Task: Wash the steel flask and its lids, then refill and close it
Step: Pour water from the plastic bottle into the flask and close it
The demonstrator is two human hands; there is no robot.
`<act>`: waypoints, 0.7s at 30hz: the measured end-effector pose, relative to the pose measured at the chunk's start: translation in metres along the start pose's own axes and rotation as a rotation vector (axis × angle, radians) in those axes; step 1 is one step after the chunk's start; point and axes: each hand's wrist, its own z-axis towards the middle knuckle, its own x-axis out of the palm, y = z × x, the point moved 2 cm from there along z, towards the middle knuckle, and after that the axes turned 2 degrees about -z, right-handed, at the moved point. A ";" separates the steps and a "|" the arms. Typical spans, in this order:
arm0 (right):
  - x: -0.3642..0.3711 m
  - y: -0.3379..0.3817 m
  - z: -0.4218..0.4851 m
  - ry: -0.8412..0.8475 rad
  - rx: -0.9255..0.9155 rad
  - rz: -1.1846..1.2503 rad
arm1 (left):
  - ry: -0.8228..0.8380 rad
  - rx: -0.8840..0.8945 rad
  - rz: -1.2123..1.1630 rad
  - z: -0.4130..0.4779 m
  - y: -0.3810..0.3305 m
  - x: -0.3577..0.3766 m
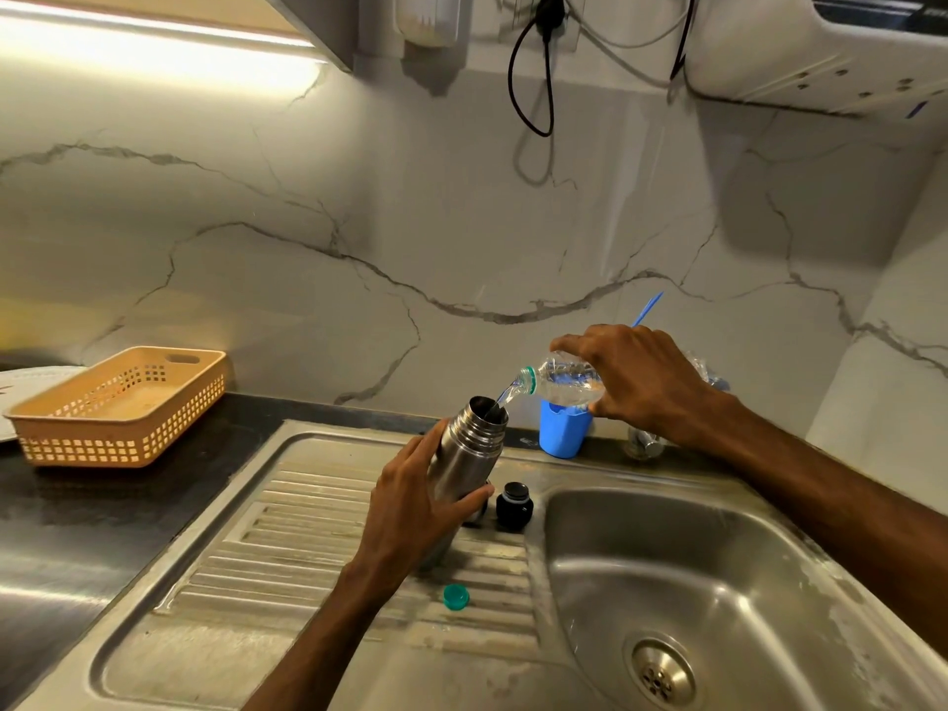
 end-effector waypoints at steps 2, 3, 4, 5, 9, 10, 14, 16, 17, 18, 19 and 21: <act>0.000 -0.001 0.001 0.002 0.000 -0.005 | -0.001 0.004 0.004 0.000 0.001 0.000; 0.001 -0.001 0.001 0.002 -0.001 -0.006 | -0.001 0.004 0.005 0.000 0.001 0.000; 0.001 -0.001 0.001 0.001 -0.001 -0.005 | -0.001 0.004 0.005 0.000 0.000 0.000; 0.001 -0.001 0.001 0.003 -0.001 -0.004 | 0.000 0.004 0.004 0.000 0.000 0.000; 0.002 -0.002 0.002 0.001 -0.002 -0.008 | 0.001 0.008 0.009 0.000 -0.001 0.000; 0.002 -0.002 0.002 -0.002 -0.003 -0.012 | 0.001 0.008 0.010 0.000 -0.001 0.000; 0.000 -0.002 0.003 0.008 -0.001 -0.022 | 0.004 0.002 0.015 0.000 0.000 0.000; -0.002 -0.001 0.003 0.007 -0.002 -0.031 | 0.006 -0.002 0.015 0.000 0.000 0.001; -0.003 -0.001 0.003 0.004 -0.005 -0.037 | 0.007 -0.004 0.012 0.000 0.000 0.001; -0.005 0.000 0.002 0.000 -0.008 -0.041 | 0.007 -0.002 0.007 0.000 0.000 0.000; -0.007 0.000 0.002 -0.004 -0.010 -0.047 | 0.006 0.000 0.005 0.000 -0.001 0.000; -0.010 0.000 0.001 -0.010 -0.010 -0.057 | 0.003 0.008 0.004 0.000 -0.002 -0.001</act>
